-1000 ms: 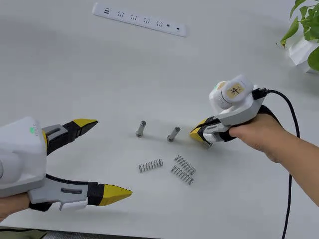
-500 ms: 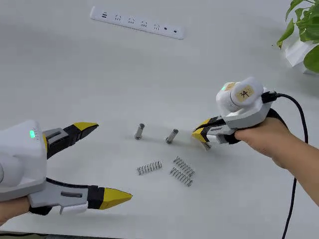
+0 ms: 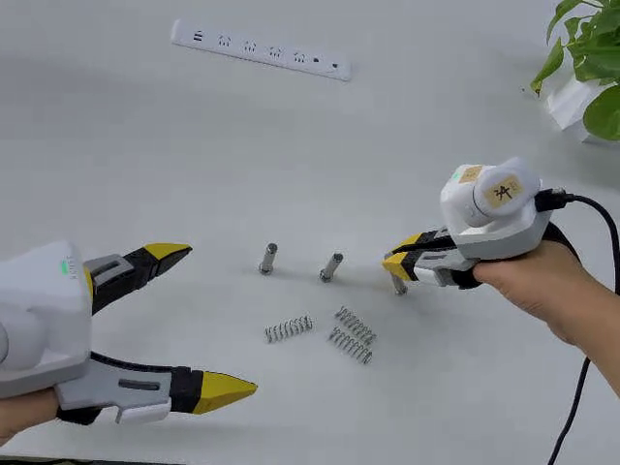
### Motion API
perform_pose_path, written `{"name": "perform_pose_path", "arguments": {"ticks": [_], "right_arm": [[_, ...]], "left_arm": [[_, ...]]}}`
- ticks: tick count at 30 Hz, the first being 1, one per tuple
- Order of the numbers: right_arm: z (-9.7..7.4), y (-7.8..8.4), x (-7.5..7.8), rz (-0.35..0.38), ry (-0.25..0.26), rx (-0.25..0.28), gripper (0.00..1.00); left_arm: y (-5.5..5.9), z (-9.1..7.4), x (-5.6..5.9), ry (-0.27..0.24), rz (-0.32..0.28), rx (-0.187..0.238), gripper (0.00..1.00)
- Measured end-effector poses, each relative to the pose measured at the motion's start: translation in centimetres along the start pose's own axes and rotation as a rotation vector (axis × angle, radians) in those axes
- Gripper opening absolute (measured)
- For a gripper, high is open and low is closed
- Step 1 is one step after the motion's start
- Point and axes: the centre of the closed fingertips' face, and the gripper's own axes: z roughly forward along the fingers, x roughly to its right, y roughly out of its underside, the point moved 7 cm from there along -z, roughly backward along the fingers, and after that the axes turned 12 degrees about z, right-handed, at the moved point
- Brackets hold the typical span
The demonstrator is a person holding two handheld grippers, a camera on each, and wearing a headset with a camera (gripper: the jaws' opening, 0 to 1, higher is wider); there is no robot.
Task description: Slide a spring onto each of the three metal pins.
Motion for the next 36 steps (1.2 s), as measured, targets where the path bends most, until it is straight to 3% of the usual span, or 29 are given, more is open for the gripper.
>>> {"name": "perform_pose_path", "arguments": {"ticks": [12, 36], "right_arm": [[-1.2, 0.8, -0.7, 0.020, 0.004, 0.038, 0.04], [-1.9, 1.7, -0.8, 0.039, 0.006, 0.094, 0.04]], "left_arm": [[0.1, 0.0, 0.1, 0.004, 0.003, -0.009, 0.97], [0.0, 0.1, 0.1, 0.015, 0.018, -0.028, 0.97]]}}
